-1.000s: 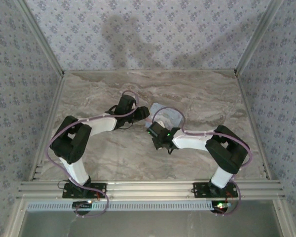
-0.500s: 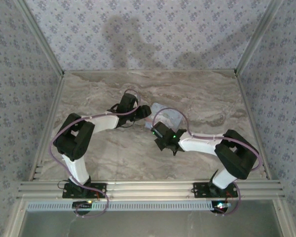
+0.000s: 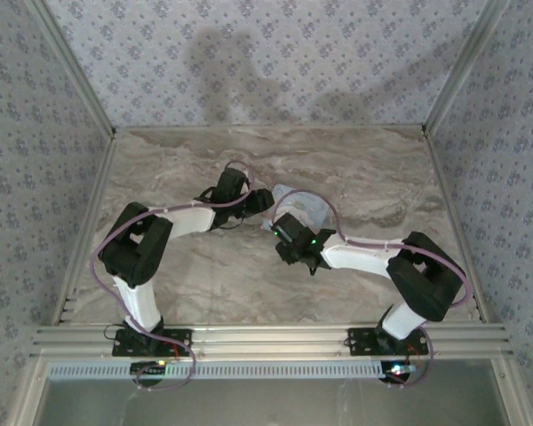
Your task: Unlock a padlock with a key
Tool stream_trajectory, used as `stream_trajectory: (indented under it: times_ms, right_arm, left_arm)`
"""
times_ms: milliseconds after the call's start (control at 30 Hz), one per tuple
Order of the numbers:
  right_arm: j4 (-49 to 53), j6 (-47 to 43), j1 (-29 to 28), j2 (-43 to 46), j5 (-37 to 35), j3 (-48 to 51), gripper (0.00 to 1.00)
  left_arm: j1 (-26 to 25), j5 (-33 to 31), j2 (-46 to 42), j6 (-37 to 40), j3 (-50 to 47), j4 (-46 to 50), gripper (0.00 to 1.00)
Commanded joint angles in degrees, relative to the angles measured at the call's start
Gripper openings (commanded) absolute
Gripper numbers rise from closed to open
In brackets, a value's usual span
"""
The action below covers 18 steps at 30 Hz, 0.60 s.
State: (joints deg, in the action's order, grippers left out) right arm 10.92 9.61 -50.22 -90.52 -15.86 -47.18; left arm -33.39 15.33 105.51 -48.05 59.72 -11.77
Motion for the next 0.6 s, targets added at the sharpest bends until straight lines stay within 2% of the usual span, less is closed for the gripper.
stream_trajectory:
  times_ms: [0,333,567]
  right_arm:
    - [2.75,3.98,-0.1,-1.04,-2.32,0.08,0.43]
    - [2.46,8.23,-0.34,-5.26,-6.52,-0.65,0.44]
    - [0.9,8.87,0.78,-7.17,-6.27,-0.64,0.43]
  left_arm:
    - [-0.16,0.69,1.24,-0.33,1.79,0.35,0.54]
    - [-0.33,0.74,1.19,-0.4,1.62,0.59,0.54]
    - [-0.31,0.93,1.08,-0.26,1.98,0.78,0.54]
